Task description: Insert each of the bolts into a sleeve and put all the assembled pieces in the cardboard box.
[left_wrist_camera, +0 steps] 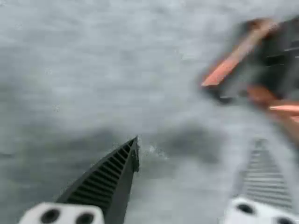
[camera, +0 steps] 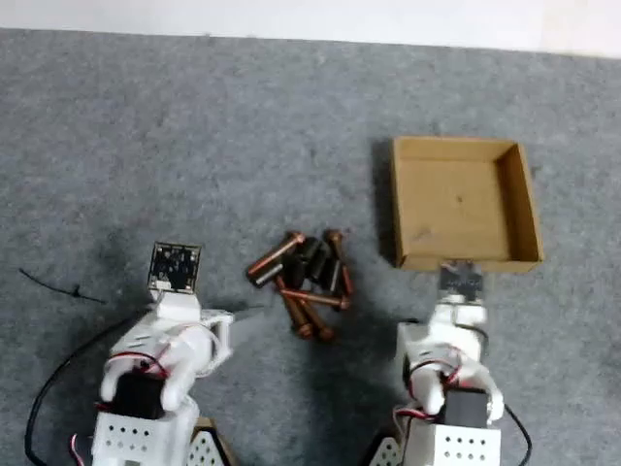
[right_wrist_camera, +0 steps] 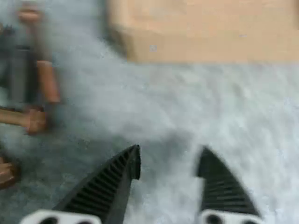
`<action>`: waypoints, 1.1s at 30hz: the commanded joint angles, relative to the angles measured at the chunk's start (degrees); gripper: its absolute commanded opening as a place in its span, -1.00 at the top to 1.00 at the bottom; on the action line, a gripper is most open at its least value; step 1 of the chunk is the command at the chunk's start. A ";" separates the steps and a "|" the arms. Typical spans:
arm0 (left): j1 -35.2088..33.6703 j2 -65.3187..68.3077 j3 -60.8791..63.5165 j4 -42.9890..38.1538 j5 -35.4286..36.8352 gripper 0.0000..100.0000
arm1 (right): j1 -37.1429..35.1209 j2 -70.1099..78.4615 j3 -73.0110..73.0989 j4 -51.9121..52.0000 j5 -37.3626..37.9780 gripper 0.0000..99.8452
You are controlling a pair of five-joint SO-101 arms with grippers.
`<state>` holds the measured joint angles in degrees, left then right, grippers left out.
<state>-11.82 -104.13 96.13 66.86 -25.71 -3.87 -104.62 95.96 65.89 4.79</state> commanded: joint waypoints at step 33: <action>-9.63 -0.75 -19.30 -11.16 15.47 0.99 | 3.74 -0.66 8.57 -1.19 0.00 0.99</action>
<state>-28.53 -104.13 86.55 54.64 -13.49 -0.97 -104.62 95.96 65.54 4.79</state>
